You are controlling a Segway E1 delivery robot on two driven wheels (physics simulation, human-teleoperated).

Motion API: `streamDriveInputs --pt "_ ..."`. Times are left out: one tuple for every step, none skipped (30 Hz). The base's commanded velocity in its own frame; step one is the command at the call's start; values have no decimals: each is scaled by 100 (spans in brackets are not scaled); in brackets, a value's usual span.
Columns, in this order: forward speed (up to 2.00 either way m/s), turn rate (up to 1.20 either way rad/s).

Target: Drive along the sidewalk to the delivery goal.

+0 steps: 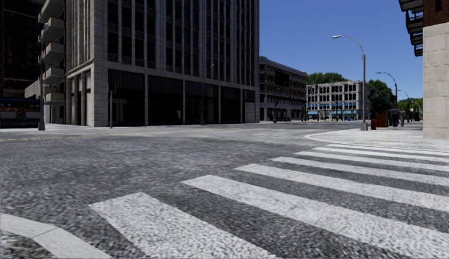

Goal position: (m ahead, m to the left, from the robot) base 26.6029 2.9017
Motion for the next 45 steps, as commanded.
streamDriveInputs --pt "164 -62" --pt "164 -62" --pt "163 -62" --pt "161 -62" --pt "158 -62" --pt "156 -62" --pt "156 -62" --pt "154 -62" --pt "153 -62" --pt "152 -62" --pt "150 -62" --pt "150 -62" --pt "147 -61" --pt "141 -60" --pt "138 -59" --pt "136 -59" --pt "136 -59" --pt "136 -59" --pt "135 -59" --pt "135 -59" --pt "135 -59" --pt "135 -59" --pt "135 -59" --pt "135 -59" --pt "135 -59" --pt "135 -59" --pt "135 -59" --pt "135 -59" --pt "135 -59" --pt "135 -59" --pt "135 -59" --pt "135 -59" --pt "135 -59" --pt "135 -59" --pt "135 -59" --pt "135 -59" --pt "135 -59" --pt "135 -59" --pt "135 -59" --pt "135 -59" --pt "135 -59" --pt "135 -59" --pt "135 -58" --pt "135 -55" --pt "135 -53"
